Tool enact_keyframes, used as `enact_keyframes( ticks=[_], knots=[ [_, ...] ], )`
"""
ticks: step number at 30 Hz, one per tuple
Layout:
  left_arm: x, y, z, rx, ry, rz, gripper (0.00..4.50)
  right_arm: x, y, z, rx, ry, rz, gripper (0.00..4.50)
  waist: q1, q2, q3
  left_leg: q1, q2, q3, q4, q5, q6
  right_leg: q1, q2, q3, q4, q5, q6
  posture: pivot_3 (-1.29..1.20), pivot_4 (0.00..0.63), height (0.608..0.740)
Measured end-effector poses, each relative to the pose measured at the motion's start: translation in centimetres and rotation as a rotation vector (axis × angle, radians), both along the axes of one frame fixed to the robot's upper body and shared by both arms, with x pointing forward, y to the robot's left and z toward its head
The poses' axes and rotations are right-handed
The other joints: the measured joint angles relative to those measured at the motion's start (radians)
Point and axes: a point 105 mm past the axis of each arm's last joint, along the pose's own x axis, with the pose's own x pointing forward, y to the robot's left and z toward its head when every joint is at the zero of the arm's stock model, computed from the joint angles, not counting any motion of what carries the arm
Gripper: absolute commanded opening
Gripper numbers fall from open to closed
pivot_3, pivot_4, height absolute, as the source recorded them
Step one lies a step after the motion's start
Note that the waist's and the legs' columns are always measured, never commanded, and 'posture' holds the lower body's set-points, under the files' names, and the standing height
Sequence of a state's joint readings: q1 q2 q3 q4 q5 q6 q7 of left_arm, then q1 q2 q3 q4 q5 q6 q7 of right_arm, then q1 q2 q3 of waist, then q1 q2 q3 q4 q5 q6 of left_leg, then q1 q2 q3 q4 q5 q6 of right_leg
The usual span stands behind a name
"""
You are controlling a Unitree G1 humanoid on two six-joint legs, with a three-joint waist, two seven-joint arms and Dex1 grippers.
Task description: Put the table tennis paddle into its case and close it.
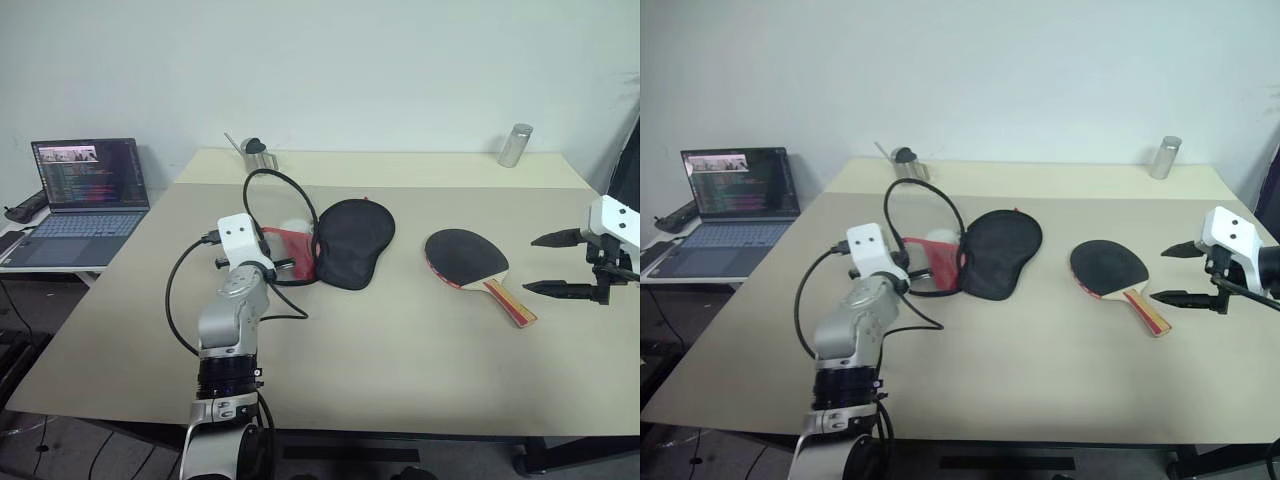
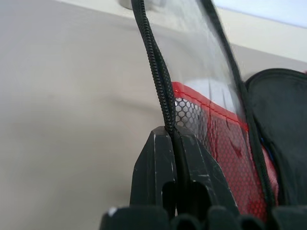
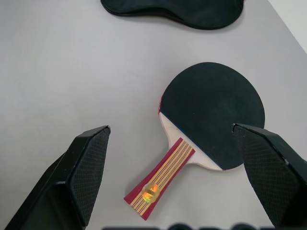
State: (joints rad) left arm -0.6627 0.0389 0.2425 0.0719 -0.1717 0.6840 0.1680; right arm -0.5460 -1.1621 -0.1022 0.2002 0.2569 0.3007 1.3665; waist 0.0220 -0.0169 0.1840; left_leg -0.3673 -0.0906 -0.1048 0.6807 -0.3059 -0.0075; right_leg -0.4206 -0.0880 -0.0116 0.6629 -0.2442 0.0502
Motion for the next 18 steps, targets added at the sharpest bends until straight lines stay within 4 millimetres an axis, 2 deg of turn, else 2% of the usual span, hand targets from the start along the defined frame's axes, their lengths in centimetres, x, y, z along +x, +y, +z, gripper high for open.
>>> enact_keyframes(
  ticks=[9, 18],
  knots=[
    [0.1, -3.2, 0.1, -0.015, 0.009, -0.045, 0.02, -0.7, -0.3, 0.1, -0.007, 0.002, -0.014, 4.50, 0.003, -0.001, 0.000, 0.000, 0.000, 0.000, 0.000, 0.000, 0.000, 0.000, 0.000, 0.000, 0.000, 0.000, 0.000, 0.00, 0.150, 0.740],
    [-0.3, -4.4, -0.5, -0.009, 0.058, -0.083, 0.02, -1.2, -0.4, 0.0, 0.002, 0.007, -0.021, 4.50, 0.003, -0.001, 0.000, 0.000, 0.000, 0.000, 0.000, 0.000, 0.000, 0.000, 0.000, 0.000, 0.000, 0.000, 0.000, 0.00, 0.150, 0.740]
  ],
)
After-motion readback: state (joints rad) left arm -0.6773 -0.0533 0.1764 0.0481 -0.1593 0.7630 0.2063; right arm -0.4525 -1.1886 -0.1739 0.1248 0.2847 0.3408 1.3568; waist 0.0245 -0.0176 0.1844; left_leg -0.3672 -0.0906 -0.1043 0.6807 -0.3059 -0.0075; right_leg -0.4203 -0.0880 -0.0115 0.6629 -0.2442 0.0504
